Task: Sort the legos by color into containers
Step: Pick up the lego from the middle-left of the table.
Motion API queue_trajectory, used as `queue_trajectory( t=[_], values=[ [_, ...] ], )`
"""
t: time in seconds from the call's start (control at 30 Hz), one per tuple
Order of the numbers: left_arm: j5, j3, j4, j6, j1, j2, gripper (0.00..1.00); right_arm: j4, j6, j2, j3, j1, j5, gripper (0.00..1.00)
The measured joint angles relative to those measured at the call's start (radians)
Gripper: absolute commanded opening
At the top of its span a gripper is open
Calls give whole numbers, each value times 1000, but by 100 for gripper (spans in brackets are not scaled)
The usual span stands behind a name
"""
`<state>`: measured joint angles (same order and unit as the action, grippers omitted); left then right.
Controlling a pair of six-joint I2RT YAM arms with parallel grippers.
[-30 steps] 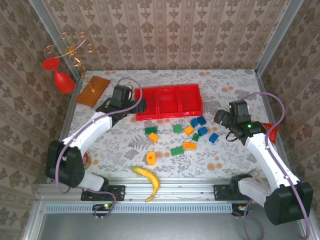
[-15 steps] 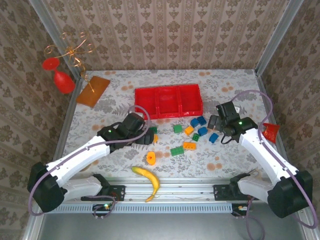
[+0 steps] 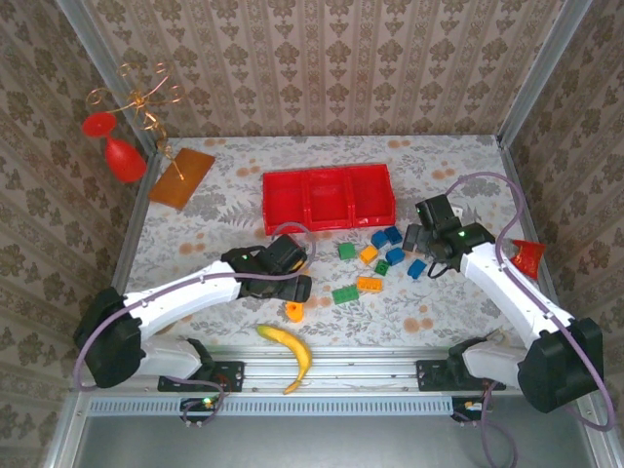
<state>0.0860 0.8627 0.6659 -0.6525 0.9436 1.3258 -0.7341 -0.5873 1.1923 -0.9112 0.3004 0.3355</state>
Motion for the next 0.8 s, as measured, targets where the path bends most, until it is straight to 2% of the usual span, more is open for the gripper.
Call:
queue_trajectory(
  t=[0.1, 0.43, 0.8],
  values=[
    [-24, -3, 0, -6, 5, 32, 83, 0, 0, 4, 0, 0, 1, 100],
    [-100, -18, -7, -28, 52, 142, 86, 12, 0, 9, 0, 0, 1, 100],
    [-97, -19, -22, -29, 51, 190, 69, 28, 0, 12, 0, 2, 1, 100]
  ],
)
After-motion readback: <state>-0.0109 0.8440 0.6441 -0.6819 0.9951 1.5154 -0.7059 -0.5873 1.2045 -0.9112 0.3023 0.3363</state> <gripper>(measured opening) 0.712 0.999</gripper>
